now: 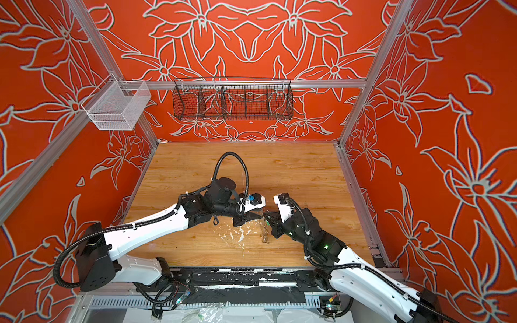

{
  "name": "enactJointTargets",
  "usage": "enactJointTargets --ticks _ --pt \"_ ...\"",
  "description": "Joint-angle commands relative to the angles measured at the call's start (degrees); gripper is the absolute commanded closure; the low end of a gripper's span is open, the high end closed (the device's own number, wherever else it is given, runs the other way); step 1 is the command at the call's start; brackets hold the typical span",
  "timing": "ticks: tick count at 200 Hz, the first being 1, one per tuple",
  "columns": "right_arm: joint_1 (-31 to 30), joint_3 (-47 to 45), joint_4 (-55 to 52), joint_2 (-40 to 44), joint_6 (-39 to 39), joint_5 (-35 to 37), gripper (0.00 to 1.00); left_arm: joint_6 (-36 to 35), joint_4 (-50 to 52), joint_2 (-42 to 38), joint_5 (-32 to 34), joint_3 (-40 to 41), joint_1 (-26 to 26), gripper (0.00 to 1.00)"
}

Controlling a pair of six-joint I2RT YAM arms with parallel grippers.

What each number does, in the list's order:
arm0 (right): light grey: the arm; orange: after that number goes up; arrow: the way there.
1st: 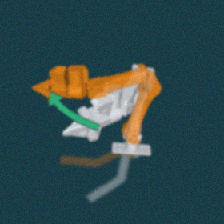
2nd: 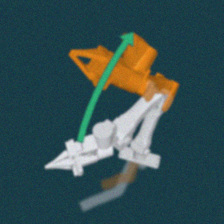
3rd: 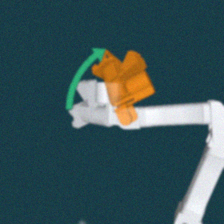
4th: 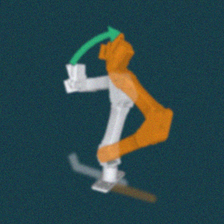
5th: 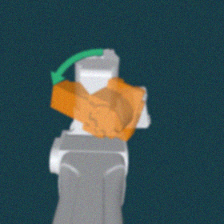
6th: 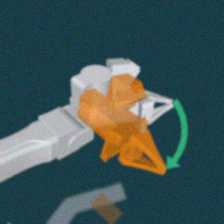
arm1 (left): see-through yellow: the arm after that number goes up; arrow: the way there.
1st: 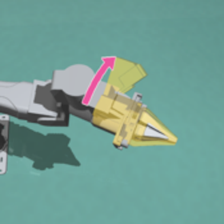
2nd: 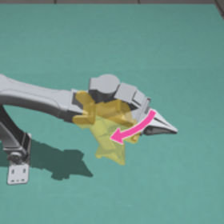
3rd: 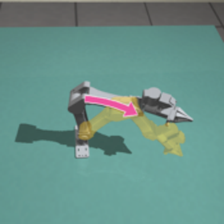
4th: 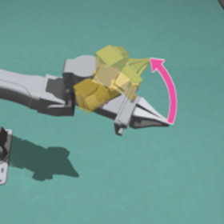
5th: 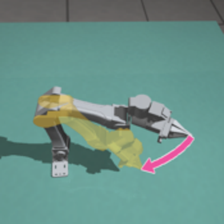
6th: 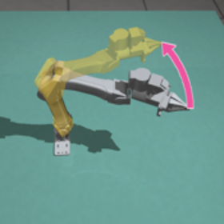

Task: Attach keys to a key ring
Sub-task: Insert the key into the keyring.

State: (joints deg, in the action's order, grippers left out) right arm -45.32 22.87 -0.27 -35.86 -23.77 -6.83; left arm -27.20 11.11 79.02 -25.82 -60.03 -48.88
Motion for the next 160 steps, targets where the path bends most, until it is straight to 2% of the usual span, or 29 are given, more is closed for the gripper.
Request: enactJointTargets --ticks 1,90,122,147,160 --pt "0.05 1.74 2.37 0.68 -1.50 0.25 1.00 -0.58 2.31 1.30 1.23 -1.71 -0.51 0.70" --pt "-0.13 1.56 3.70 0.09 -1.55 -0.53 1.00 -1.27 2.99 3.06 2.35 -2.64 -0.86 0.72" --pt "-0.22 1.41 3.70 0.35 -1.54 -0.44 1.00 -1.79 3.21 3.16 3.10 -2.72 -0.89 0.84" --pt "-0.25 1.38 3.68 0.34 -1.63 -0.42 1.00 -2.15 3.30 2.98 3.40 -2.64 -0.86 0.98" --pt "-0.21 1.30 3.78 0.40 -1.73 -0.37 1.00 -2.33 3.22 2.87 3.78 -2.59 -0.86 1.00"
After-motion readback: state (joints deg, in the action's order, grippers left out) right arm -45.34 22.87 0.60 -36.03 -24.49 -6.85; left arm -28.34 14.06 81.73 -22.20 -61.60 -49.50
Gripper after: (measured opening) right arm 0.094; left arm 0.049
